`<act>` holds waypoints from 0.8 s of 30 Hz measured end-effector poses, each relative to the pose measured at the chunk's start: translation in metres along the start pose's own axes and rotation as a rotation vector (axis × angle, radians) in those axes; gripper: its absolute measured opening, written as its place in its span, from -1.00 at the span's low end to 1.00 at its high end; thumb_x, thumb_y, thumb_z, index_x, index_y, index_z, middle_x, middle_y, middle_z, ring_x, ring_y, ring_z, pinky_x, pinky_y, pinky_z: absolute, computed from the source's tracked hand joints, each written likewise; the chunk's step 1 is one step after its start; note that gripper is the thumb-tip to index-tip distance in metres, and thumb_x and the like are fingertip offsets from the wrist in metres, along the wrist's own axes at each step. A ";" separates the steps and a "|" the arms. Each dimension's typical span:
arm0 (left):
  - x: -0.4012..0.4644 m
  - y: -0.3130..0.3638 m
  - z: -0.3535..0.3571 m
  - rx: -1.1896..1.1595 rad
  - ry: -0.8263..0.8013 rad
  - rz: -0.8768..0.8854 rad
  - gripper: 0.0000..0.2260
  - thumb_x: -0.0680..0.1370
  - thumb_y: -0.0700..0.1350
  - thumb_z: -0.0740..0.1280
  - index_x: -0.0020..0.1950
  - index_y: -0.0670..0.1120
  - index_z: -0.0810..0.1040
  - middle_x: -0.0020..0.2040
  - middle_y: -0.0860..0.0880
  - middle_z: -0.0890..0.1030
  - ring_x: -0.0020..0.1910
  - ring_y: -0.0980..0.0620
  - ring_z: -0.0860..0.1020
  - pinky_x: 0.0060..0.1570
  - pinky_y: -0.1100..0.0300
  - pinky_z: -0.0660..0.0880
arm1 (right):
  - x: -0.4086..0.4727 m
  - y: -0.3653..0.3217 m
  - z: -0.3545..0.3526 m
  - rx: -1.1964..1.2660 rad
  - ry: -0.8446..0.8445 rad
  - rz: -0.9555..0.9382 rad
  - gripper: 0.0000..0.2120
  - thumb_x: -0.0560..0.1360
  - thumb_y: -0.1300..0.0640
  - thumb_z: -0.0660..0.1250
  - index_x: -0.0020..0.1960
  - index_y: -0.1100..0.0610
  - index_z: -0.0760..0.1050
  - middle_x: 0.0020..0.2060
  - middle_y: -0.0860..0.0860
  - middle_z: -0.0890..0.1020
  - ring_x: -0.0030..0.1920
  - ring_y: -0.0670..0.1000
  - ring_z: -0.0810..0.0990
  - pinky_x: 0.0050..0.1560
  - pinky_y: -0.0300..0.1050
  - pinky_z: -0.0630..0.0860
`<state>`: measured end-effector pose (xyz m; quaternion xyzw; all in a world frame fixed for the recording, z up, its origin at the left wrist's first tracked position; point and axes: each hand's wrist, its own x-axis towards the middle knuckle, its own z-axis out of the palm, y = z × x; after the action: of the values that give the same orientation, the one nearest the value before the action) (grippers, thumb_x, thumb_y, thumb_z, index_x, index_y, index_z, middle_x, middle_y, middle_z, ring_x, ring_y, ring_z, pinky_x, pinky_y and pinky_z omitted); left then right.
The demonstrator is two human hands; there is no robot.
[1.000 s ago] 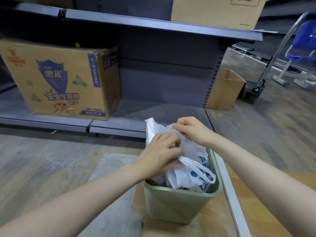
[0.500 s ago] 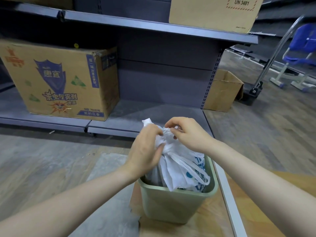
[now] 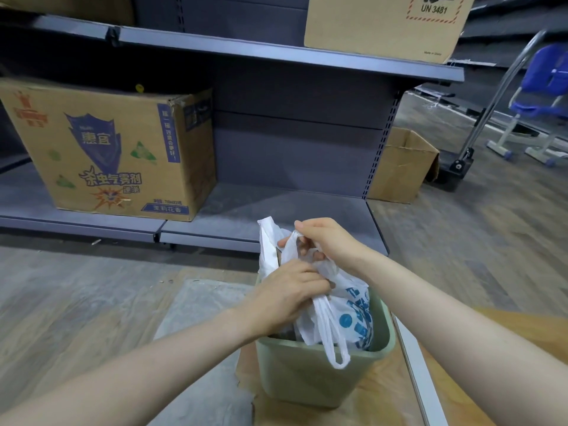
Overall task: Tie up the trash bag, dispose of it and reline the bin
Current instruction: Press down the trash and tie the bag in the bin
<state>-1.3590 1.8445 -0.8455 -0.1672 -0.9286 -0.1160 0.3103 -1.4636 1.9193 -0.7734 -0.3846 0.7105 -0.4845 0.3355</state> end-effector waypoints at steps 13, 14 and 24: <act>0.041 -0.008 -0.037 -1.034 0.653 -1.178 -0.63 0.69 -0.05 -0.02 -0.15 -0.18 0.44 -0.68 0.10 0.25 -0.68 0.21 0.31 -0.49 0.34 0.34 | 0.002 0.007 0.011 0.258 0.119 0.002 -0.69 0.60 0.29 0.03 -0.30 0.19 0.34 -0.43 0.02 0.42 -0.53 -0.10 0.17 -0.49 -0.27 0.09; 0.041 -0.015 -0.038 -1.093 0.680 -1.201 -0.68 0.69 -0.04 -0.02 -0.11 -0.18 0.39 -0.67 0.11 0.23 -0.68 0.20 0.30 -0.45 0.30 0.32 | 0.004 0.008 0.013 0.236 0.132 -0.018 -0.72 0.59 0.31 0.07 -0.28 0.22 0.38 -0.44 0.02 0.41 -0.51 -0.09 0.19 -0.48 -0.28 0.12; 0.023 -0.031 -0.043 -0.791 0.524 -0.998 -0.84 0.65 -0.17 0.13 -0.09 -0.15 0.43 -0.40 -0.03 0.37 -0.51 0.22 0.36 -0.42 0.35 0.40 | 0.018 0.008 0.032 0.286 0.359 -0.012 -0.85 0.49 0.17 0.39 -0.25 0.11 0.63 -0.50 -0.06 0.51 -0.56 -0.16 0.37 -0.53 -0.33 0.31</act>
<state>-1.3651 1.8076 -0.8016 0.2134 -0.6766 -0.6119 0.3497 -1.4469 1.8923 -0.7929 -0.2449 0.6806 -0.6430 0.2519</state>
